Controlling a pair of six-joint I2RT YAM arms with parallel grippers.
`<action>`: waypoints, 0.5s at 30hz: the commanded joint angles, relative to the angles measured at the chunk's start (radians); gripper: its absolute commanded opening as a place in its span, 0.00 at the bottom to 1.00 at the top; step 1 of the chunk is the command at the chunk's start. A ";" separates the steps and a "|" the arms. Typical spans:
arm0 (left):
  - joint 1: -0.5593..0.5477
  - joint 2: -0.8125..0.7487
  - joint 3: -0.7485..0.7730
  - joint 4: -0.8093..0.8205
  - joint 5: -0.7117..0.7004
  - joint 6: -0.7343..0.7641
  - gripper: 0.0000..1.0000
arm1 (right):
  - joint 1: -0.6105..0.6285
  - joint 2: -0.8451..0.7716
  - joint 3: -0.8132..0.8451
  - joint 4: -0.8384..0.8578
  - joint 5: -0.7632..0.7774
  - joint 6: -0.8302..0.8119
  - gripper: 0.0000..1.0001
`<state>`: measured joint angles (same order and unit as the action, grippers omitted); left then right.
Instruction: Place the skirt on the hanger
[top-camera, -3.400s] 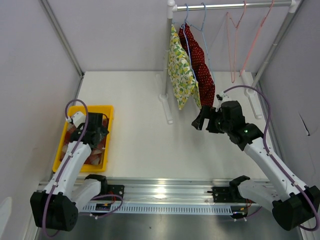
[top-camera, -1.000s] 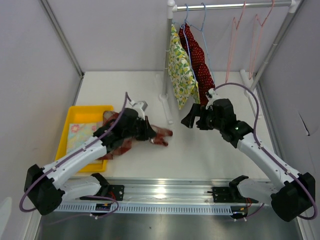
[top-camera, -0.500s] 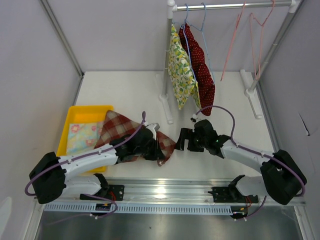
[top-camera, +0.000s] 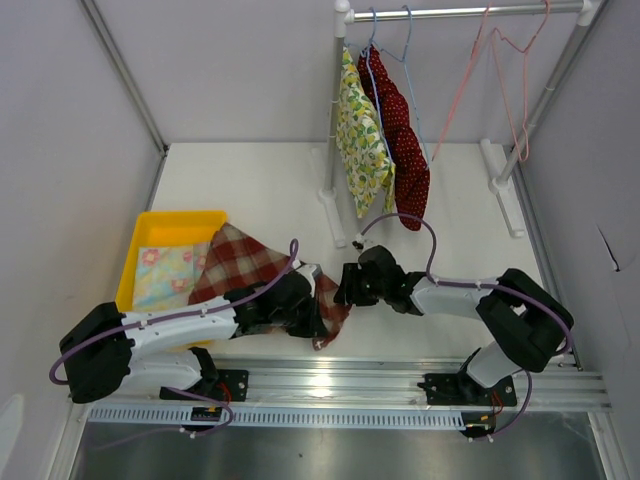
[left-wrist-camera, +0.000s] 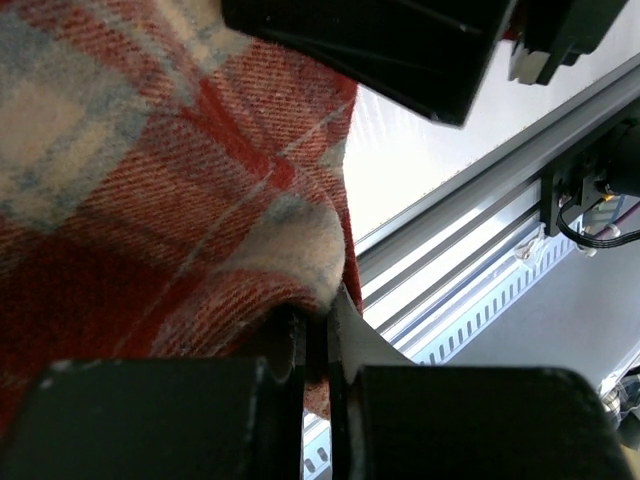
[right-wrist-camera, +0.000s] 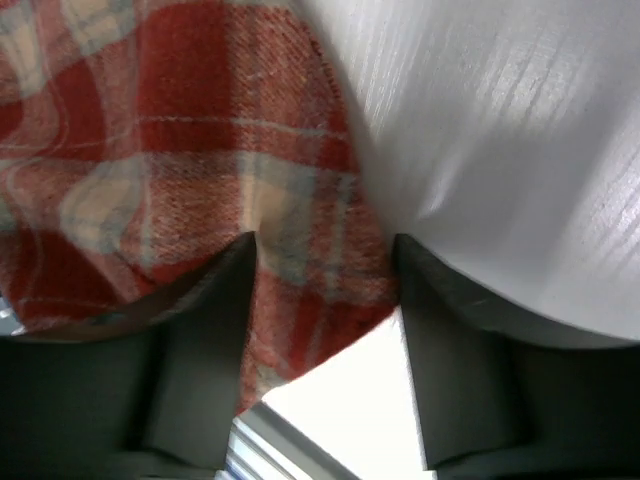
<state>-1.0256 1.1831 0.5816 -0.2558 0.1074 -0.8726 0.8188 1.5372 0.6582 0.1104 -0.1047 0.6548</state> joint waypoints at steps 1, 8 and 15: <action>-0.005 -0.022 0.024 -0.019 -0.018 -0.006 0.00 | 0.014 0.017 0.020 -0.011 0.056 0.000 0.46; 0.007 -0.004 0.118 -0.138 -0.087 0.084 0.00 | 0.020 -0.155 0.089 -0.236 0.177 -0.023 0.04; 0.122 0.016 0.191 -0.116 -0.052 0.173 0.00 | 0.020 -0.394 0.170 -0.428 0.258 -0.032 0.00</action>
<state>-0.9524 1.1862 0.7174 -0.3820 0.0570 -0.7723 0.8368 1.2209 0.7570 -0.2070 0.0734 0.6403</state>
